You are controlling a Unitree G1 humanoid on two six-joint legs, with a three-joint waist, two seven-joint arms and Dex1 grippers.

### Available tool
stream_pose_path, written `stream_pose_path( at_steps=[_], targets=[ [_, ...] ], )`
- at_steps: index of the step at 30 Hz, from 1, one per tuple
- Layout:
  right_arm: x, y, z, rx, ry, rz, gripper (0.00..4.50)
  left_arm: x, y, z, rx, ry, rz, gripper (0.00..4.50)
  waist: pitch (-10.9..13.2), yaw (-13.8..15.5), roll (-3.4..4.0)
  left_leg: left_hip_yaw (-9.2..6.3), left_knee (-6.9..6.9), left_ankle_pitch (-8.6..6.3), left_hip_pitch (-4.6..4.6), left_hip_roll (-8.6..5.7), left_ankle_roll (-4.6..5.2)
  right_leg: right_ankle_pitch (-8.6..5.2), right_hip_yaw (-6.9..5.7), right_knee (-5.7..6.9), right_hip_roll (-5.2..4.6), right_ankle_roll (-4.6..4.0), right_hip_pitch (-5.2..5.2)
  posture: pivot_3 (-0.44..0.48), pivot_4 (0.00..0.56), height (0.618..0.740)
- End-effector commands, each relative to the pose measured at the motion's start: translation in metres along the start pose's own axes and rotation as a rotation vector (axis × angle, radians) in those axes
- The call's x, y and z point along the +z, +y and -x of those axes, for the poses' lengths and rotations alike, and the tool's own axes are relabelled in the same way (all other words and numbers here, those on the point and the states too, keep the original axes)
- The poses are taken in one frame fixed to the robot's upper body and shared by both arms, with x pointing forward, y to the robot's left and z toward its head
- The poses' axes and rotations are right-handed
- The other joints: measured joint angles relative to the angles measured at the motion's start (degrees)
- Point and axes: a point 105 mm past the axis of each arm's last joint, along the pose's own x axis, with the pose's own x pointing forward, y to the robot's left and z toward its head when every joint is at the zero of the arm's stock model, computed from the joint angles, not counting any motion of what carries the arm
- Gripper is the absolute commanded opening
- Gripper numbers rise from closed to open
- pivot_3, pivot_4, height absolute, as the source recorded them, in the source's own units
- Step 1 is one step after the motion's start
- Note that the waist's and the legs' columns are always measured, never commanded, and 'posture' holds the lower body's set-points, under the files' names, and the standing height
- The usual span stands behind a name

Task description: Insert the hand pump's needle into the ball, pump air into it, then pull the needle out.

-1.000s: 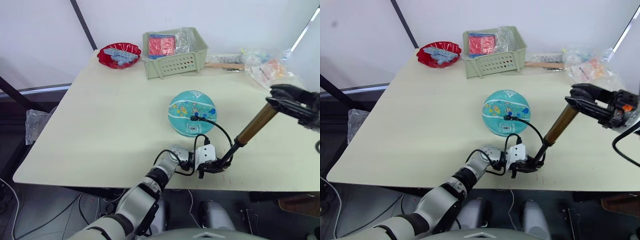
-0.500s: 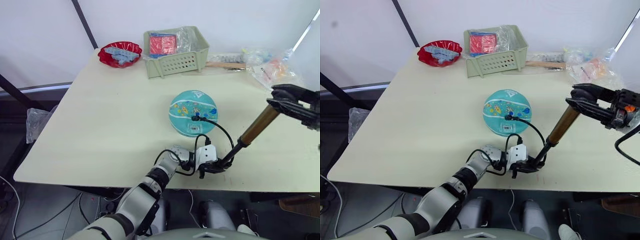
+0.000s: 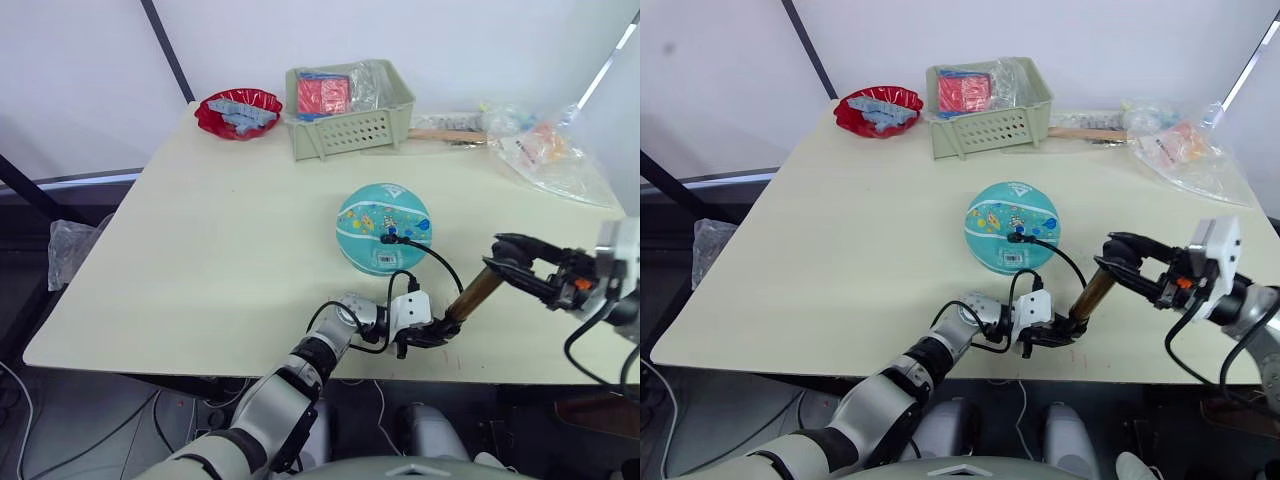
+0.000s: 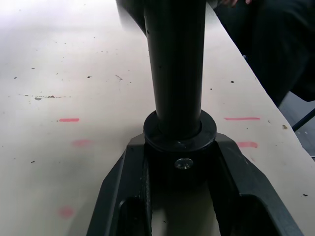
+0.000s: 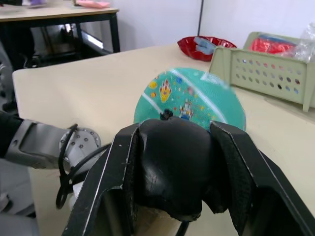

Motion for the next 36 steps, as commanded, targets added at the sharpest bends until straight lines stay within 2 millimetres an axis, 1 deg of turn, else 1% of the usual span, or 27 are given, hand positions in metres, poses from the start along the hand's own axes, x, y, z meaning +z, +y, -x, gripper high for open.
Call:
stream_pose_path(
  at_steps=[1, 3, 5, 7, 9, 14, 17, 19, 23, 24, 29, 33, 36],
  targets=[
    [-0.043, 0.008, -0.006, -0.032, 0.086, -0.059, 1.65, -0.037, -0.026, -0.002, -0.081, 0.128, 0.095, 1.03, -0.1, -0.1, -0.17, 0.1, -0.01, -0.08, 0.14, 0.01, 0.01, -0.03, 0.1, -0.01, -0.01, 0.05, 0.06, 0.0, 0.15, 0.738],
    [-0.052, 0.01, -0.006, -0.037, 0.099, -0.05, 1.65, -0.037, -0.026, -0.003, -0.081, 0.128, 0.094, 1.03, -0.1, -0.1, -0.18, 0.24, -0.01, -0.1, 0.17, 0.02, 0.02, -0.03, 0.25, -0.01, -0.01, 0.05, 0.05, 0.0, 0.15, 0.738],
    [-0.055, 0.011, -0.007, -0.043, 0.097, -0.047, 1.65, -0.036, -0.026, -0.003, -0.08, 0.128, 0.093, 1.03, -0.1, -0.1, -0.19, 0.37, -0.01, -0.11, 0.21, 0.02, 0.02, -0.02, 0.4, 0.0, 0.0, 0.06, 0.02, 0.0, 0.15, 0.738],
    [-0.052, 0.01, -0.008, -0.047, 0.078, -0.042, 1.65, -0.036, -0.025, -0.002, -0.079, 0.127, 0.095, 1.03, -0.2, -0.1, -0.34, 0.42, -0.01, -0.11, 0.24, 0.07, 0.02, -0.01, 0.46, 0.07, 0.04, 0.06, -0.03, 0.0, 0.15, 0.738],
    [-0.042, 0.005, -0.007, -0.059, 0.045, -0.025, 1.65, -0.037, -0.025, -0.001, -0.077, 0.129, 0.096, 1.03, -0.2, -0.1, -0.35, 0.49, -0.01, -0.11, 0.29, 0.17, 0.02, 0.01, 0.44, 0.12, 0.08, 0.01, -0.09, 0.0, 0.15, 0.738],
    [-0.009, -0.011, -0.001, -0.068, -0.024, 0.037, 1.65, -0.038, -0.025, 0.0, -0.079, 0.13, 0.098, 1.03, -0.1, 0.1, -0.25, 0.69, -0.01, -0.12, 0.33, 0.2, 0.02, 0.2, 0.46, 0.15, -0.01, 0.03, -0.33, 0.0, 0.15, 0.738],
    [0.005, -0.015, 0.002, -0.055, -0.044, 0.03, 1.65, -0.038, -0.024, 0.0, -0.078, 0.13, 0.099, 1.03, -0.1, 0.3, -0.23, 1.25, 0.0, -0.12, 0.11, 0.17, 0.02, 0.48, 0.67, 0.15, -0.23, 0.23, -0.75, 0.0, 0.15, 0.738],
    [0.015, -0.018, 0.005, -0.055, -0.059, 0.035, 1.65, -0.038, -0.025, 0.001, -0.078, 0.13, 0.099, 1.03, 0.0, 0.3, -0.26, 1.76, 0.01, -0.13, 0.05, 0.11, 0.04, 0.65, 0.69, 0.15, -0.56, 0.43, -0.99, 0.0, 0.15, 0.738],
    [0.06, -0.031, 0.017, -0.061, -0.12, 0.074, 1.65, -0.038, -0.025, 0.0, -0.08, 0.132, 0.099, 1.03, 0.3, 0.2, -0.25, 2.38, 0.09, -0.3, 0.05, 0.02, 0.35, 0.83, 0.72, 0.01, -1.06, 0.71, -1.14, 0.0, 0.15, 0.738],
    [0.068, -0.033, 0.019, -0.061, -0.125, 0.081, 1.65, -0.039, -0.025, 0.0, -0.08, 0.132, 0.099, 1.03, 0.3, 0.2, -0.3, 2.46, 0.08, -0.32, 0.04, 0.01, 0.37, 0.87, 0.72, -0.06, -1.13, 0.77, -1.16, 0.0, 0.15, 0.738],
    [0.097, -0.038, 0.028, -0.064, -0.155, 0.094, 1.65, -0.039, -0.027, -0.001, -0.081, 0.132, 0.101, 1.03, 0.4, 0.4, -0.35, 2.34, 0.08, -0.39, -0.05, -0.01, 0.48, 0.87, 0.47, -0.23, -1.24, 0.76, -1.09, 0.0, 0.15, 0.738],
    [0.13, -0.042, 0.033, -0.074, -0.192, 0.126, 1.65, -0.039, -0.028, -0.001, -0.083, 0.132, 0.101, 1.03, 0.4, 0.3, -0.33, 2.06, 0.09, -0.38, -0.15, -0.02, 0.48, 0.88, 0.18, -0.31, -1.28, 0.75, -1.01, 0.0, 0.15, 0.738],
    [0.14, -0.046, 0.035, -0.102, -0.201, 0.143, 1.65, -0.039, -0.028, -0.001, -0.084, 0.133, 0.1, 1.03, 0.3, 0.5, -0.26, 1.71, 0.1, -0.37, -0.3, -0.02, 0.48, 0.88, -0.17, -0.33, -1.27, 0.71, -1.0, 0.0, 0.15, 0.738]
  ],
)
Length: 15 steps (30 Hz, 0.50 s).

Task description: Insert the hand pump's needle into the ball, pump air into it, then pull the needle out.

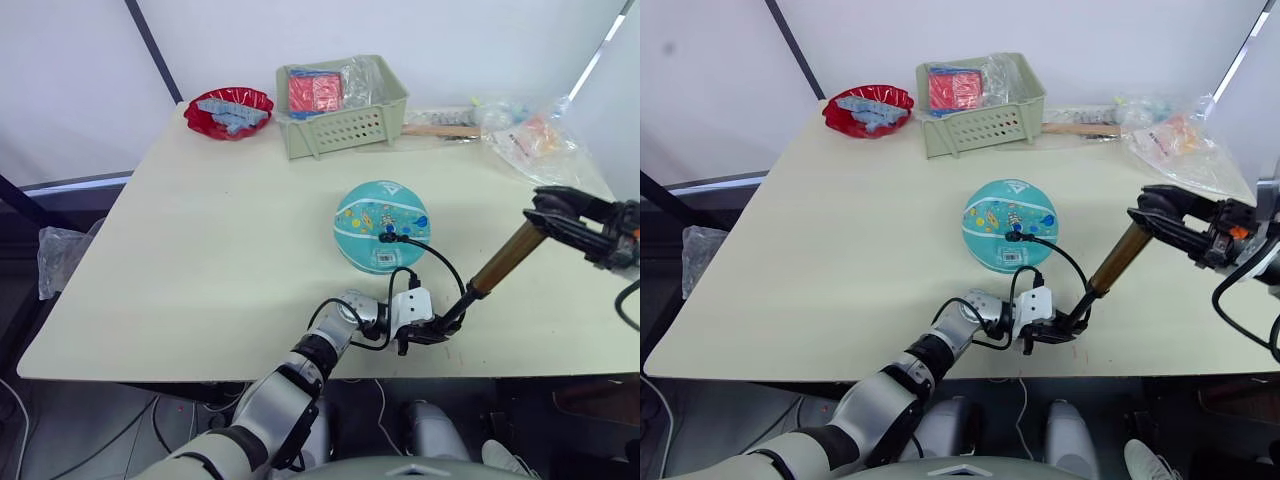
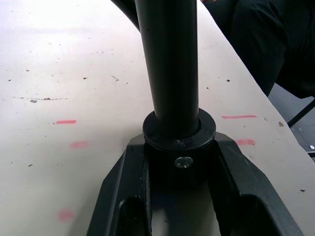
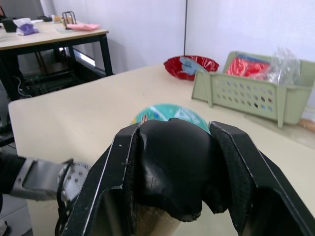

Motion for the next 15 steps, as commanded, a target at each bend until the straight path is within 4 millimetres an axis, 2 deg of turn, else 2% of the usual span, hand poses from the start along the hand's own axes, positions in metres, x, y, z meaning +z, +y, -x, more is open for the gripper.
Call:
stream_pose_path(
  at_steps=[1, 7, 8, 12, 15],
  targets=[
    [0.047, -0.01, 0.012, -0.093, -0.119, 0.127, 1.65, -0.042, -0.03, 0.0, -0.088, 0.139, 0.101, 1.03, 0.0, 0.1, 0.04, -0.13, 0.0, 0.0, -0.06, 0.0, 0.0, 0.0, -0.12, -0.03, 0.01, -0.01, 0.0, 0.0, 0.15, 0.738],
    [0.066, -0.006, 0.011, -0.087, -0.146, 0.16, 1.65, -0.042, -0.029, 0.0, -0.091, 0.142, 0.095, 1.03, 0.1, 0.1, 0.41, -0.27, 0.13, 0.0, -0.44, -0.06, 0.0, 0.14, -0.3, -0.43, -0.1, -0.05, -0.03, 0.0, 0.15, 0.738],
    [0.063, -0.004, 0.01, -0.078, -0.131, 0.15, 1.65, -0.042, -0.029, 0.0, -0.092, 0.141, 0.095, 1.03, 0.1, 0.1, 0.41, -0.27, 0.13, 0.0, -0.45, -0.08, 0.0, 0.14, -0.32, -0.44, -0.13, -0.05, -0.03, 0.0, 0.15, 0.738],
    [0.022, 0.007, -0.002, -0.047, -0.008, 0.083, 1.65, -0.041, -0.03, -0.001, -0.093, 0.137, 0.094, 1.03, 0.1, 0.2, 0.43, -0.4, 0.12, 0.0, -0.48, -0.08, 0.0, 0.14, -0.45, -0.47, -0.14, -0.05, 0.0, 0.0, 0.15, 0.738],
    [0.001, 0.012, -0.004, -0.043, 0.053, 0.052, 1.65, -0.041, -0.03, -0.002, -0.093, 0.136, 0.095, 1.03, 0.1, 0.2, 0.41, -0.54, 0.12, 0.0, -0.44, -0.06, 0.0, 0.13, -0.57, -0.46, -0.07, -0.06, 0.07, 0.0, 0.15, 0.738]
  ],
)
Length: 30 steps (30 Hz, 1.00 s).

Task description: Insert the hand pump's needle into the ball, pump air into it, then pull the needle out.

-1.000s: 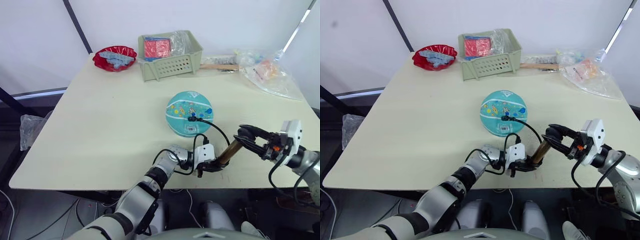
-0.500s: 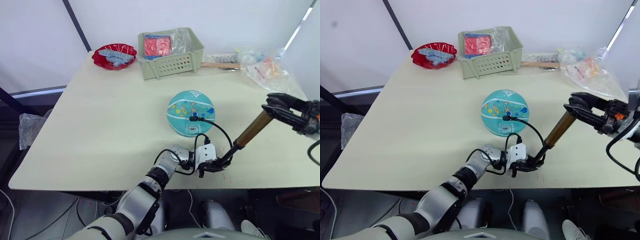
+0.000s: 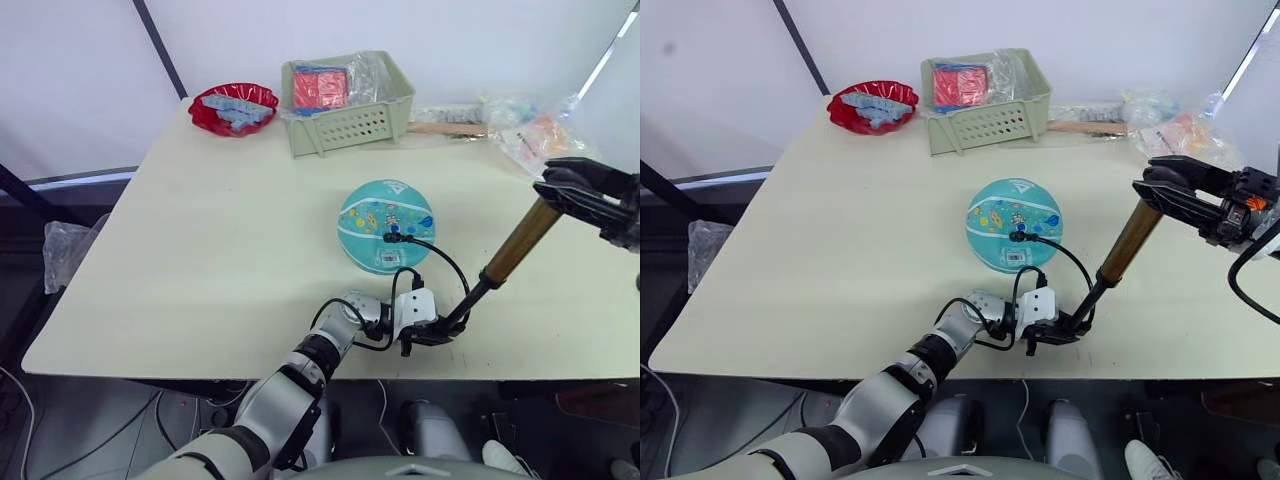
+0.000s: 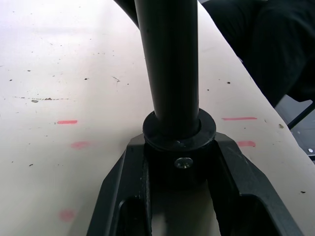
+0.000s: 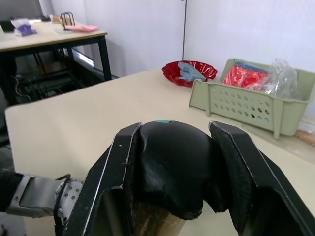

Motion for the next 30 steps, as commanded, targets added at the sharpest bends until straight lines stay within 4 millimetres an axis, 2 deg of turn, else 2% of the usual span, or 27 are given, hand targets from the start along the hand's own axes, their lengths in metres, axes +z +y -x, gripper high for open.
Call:
stream_pose_path(
  at_steps=[1, 4, 9, 13, 17, 22, 30],
  targets=[
    [-0.019, 0.008, 0.0, -0.012, 0.052, -0.005, 1.65, -0.043, -0.029, 0.001, -0.083, 0.142, 0.102, 1.03, -0.1, 0.0, -0.02, -0.04, 0.0, 0.0, 0.01, 0.01, 0.0, 0.0, -0.03, 0.0, 0.01, 0.0, 0.03, 0.0, 0.15, 0.738],
    [-0.048, 0.016, 0.001, -0.019, 0.095, -0.077, 1.65, -0.043, -0.028, 0.001, -0.079, 0.142, 0.104, 1.03, -0.3, -0.1, -0.17, -0.21, 0.0, 0.0, 0.04, 0.07, 0.0, -0.02, -0.18, 0.0, 0.1, -0.03, 0.11, 0.0, 0.15, 0.738],
    [-0.081, 0.022, 0.004, -0.051, 0.146, -0.132, 1.65, -0.044, -0.029, 0.001, -0.078, 0.14, 0.106, 1.03, -0.5, -0.3, -0.13, -0.29, 0.01, 0.0, 0.1, 0.07, 0.0, -0.02, -0.26, -0.01, 0.11, -0.04, 0.21, 0.0, 0.15, 0.738],
    [-0.13, 0.031, 0.005, -0.11, 0.179, -0.205, 1.65, -0.044, -0.03, 0.001, -0.081, 0.138, 0.106, 1.03, -0.9, -0.4, -0.31, -0.47, 0.0, 0.0, 0.12, 0.08, 0.0, -0.05, -0.39, -0.03, 0.18, -0.07, 0.28, 0.0, 0.15, 0.738],
    [-0.15, 0.047, -0.001, -0.081, 0.182, -0.183, 1.65, -0.044, -0.029, 0.001, -0.077, 0.139, 0.106, 1.03, -1.1, -0.5, -0.22, -0.64, 0.0, 0.0, 0.29, 0.16, 0.0, -0.1, -0.53, -0.02, 0.28, -0.15, 0.43, 0.0, 0.15, 0.738],
    [-0.154, 0.053, -0.008, -0.081, 0.144, -0.187, 1.65, -0.044, -0.029, 0.001, -0.077, 0.139, 0.106, 1.03, -1.1, -0.6, -0.19, -0.65, -0.1, -0.01, 0.81, 0.23, -0.01, -0.19, -0.56, -0.02, 0.32, -0.28, 0.9, 0.0, 0.15, 0.738],
    [-0.104, 0.035, -0.004, -0.094, -0.004, -0.114, 1.65, -0.044, -0.03, 0.001, -0.08, 0.141, 0.105, 1.03, -0.9, -0.5, 0.04, -0.71, -0.18, -0.01, 0.84, 0.23, -0.01, -0.22, -0.62, -0.02, 0.31, -0.34, 0.93, 0.0, 0.15, 0.738]
  ],
)
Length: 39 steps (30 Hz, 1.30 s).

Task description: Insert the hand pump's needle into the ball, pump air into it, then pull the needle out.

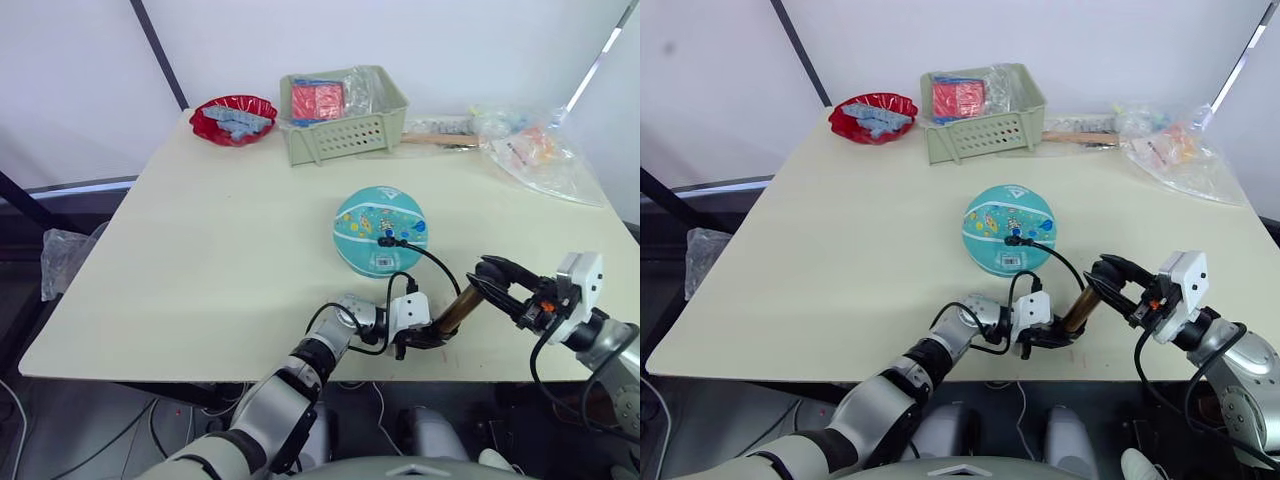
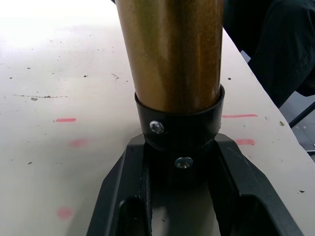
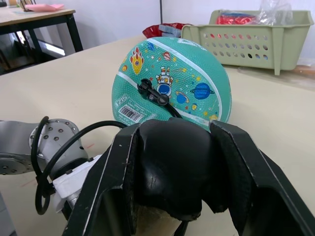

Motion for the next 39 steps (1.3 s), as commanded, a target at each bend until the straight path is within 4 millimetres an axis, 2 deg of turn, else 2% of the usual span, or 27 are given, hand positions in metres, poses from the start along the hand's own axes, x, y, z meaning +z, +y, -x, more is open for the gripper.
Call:
stream_pose_path(
  at_steps=[1, 4, 14, 18, 23, 27, 33, 39],
  targets=[
    [0.033, 0.002, 0.003, 0.045, -0.091, 0.038, 1.65, -0.036, -0.028, -0.002, -0.089, 0.12, 0.089, 1.03, 0.1, 0.1, 0.1, 0.0, 0.0, 0.0, -0.01, -0.02, 0.0, 0.0, 0.0, -0.01, -0.02, 0.0, 0.0, 0.0, 0.15, 0.738],
    [0.062, -0.001, 0.009, 0.074, -0.156, 0.085, 1.65, -0.036, -0.029, -0.003, -0.091, 0.118, 0.094, 1.03, 0.5, 0.3, 0.46, 0.02, 0.01, 0.0, -0.09, -0.09, 0.0, 0.0, 0.0, -0.01, -0.09, 0.01, -0.03, 0.0, 0.15, 0.738],
    [0.125, -0.016, 0.021, 0.091, -0.207, 0.14, 1.65, -0.036, -0.027, -0.003, -0.085, 0.119, 0.099, 1.03, 0.8, 0.5, 0.42, -0.01, 0.02, 0.0, -0.16, -0.15, 0.0, 0.0, -0.03, -0.02, -0.13, 0.02, -0.03, 0.0, 0.15, 0.738],
    [0.159, -0.02, 0.026, 0.087, -0.255, 0.192, 1.65, -0.036, -0.025, -0.002, -0.082, 0.121, 0.099, 1.03, 1.0, 0.6, 0.5, -0.01, 0.05, 0.01, -0.23, -0.17, 0.01, 0.01, -0.05, -0.03, -0.17, 0.03, -0.06, 0.0, 0.15, 0.738],
    [0.176, -0.019, 0.028, 0.085, -0.297, 0.203, 1.65, -0.037, -0.026, -0.002, -0.083, 0.12, 0.098, 1.03, 1.0, 0.7, 0.54, -0.12, 0.1, 0.01, -0.42, -0.19, 0.01, 0.01, -0.15, -0.04, -0.2, 0.03, -0.15, 0.0, 0.15, 0.738],
    [0.166, -0.016, 0.026, 0.101, -0.255, 0.183, 1.65, -0.036, -0.026, -0.003, -0.086, 0.118, 0.094, 1.03, 1.0, 1.0, 0.57, -0.12, 0.26, 0.02, -0.87, -0.24, 0.0, 0.04, -0.14, 0.01, -0.23, 0.06, -0.56, 0.0, 0.15, 0.738],
    [0.108, -0.018, 0.019, 0.076, -0.078, 0.129, 1.65, -0.035, -0.025, -0.004, -0.082, 0.117, 0.094, 1.03, 1.0, 1.3, 0.55, -0.14, 0.26, 0.02, -0.81, -0.23, 0.01, 0.04, -0.16, 0.03, -0.18, 0.06, -0.53, 0.0, 0.15, 0.738],
    [0.051, -0.014, 0.016, 0.053, 0.029, 0.056, 1.65, -0.035, -0.024, -0.004, -0.077, 0.117, 0.094, 1.03, 0.4, 1.2, 0.27, -0.2, 0.26, 0.02, -0.65, -0.13, 0.01, 0.03, -0.17, 0.04, -0.01, 0.04, -0.39, 0.0, 0.15, 0.738]
  ],
)
